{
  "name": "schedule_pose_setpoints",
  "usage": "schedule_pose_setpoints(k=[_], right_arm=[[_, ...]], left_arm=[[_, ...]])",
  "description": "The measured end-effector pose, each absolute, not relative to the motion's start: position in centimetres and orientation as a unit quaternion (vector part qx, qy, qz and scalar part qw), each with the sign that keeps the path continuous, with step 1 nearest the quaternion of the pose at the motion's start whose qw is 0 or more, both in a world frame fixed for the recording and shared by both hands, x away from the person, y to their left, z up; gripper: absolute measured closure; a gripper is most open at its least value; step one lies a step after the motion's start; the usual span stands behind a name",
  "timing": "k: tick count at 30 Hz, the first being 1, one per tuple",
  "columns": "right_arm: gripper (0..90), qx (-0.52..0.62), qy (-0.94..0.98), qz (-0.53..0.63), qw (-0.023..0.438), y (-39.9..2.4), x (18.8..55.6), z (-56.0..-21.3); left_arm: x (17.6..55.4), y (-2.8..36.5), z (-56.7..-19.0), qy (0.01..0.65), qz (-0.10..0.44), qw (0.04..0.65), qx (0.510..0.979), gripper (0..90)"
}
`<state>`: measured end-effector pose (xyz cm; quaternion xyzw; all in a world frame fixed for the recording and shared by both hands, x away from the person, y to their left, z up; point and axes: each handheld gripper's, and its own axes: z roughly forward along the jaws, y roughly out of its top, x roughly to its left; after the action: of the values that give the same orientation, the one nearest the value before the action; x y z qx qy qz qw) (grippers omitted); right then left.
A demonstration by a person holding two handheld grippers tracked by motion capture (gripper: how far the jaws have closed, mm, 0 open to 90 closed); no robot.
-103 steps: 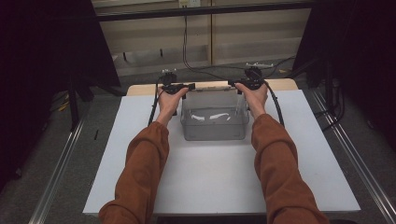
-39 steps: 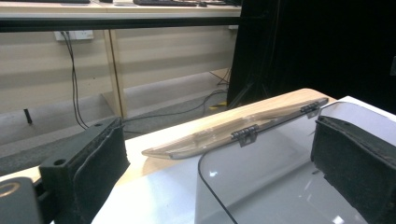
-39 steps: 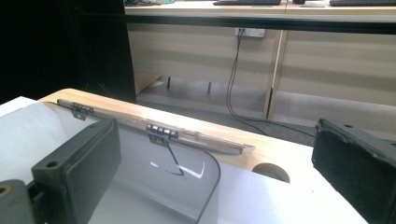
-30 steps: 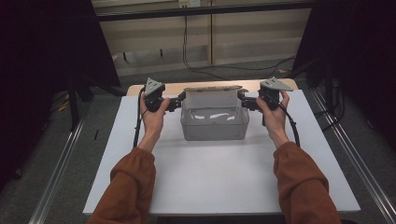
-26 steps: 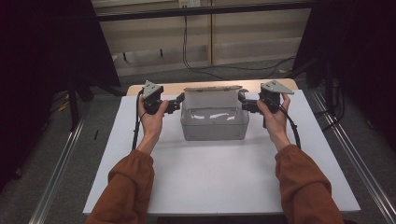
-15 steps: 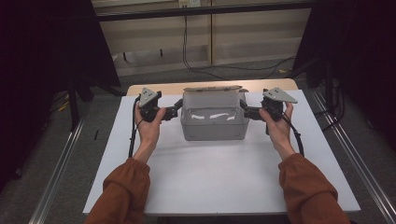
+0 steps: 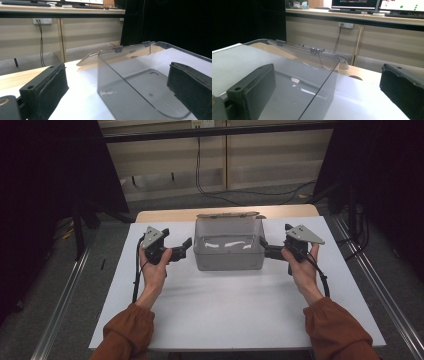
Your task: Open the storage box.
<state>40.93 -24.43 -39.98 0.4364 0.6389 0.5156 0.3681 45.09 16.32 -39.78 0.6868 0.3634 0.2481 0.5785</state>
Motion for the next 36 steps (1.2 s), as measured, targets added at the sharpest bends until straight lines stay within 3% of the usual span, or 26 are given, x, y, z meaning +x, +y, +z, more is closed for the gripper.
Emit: schedule_pose_setpoints(k=[36], right_arm=[[0.0,0.429,0.622,0.515,0.405,-26.4,33.7,-40.9]], left_arm=[[37.3,20.4,-41.6,0.386,0.286,0.58,0.658,1.8]])
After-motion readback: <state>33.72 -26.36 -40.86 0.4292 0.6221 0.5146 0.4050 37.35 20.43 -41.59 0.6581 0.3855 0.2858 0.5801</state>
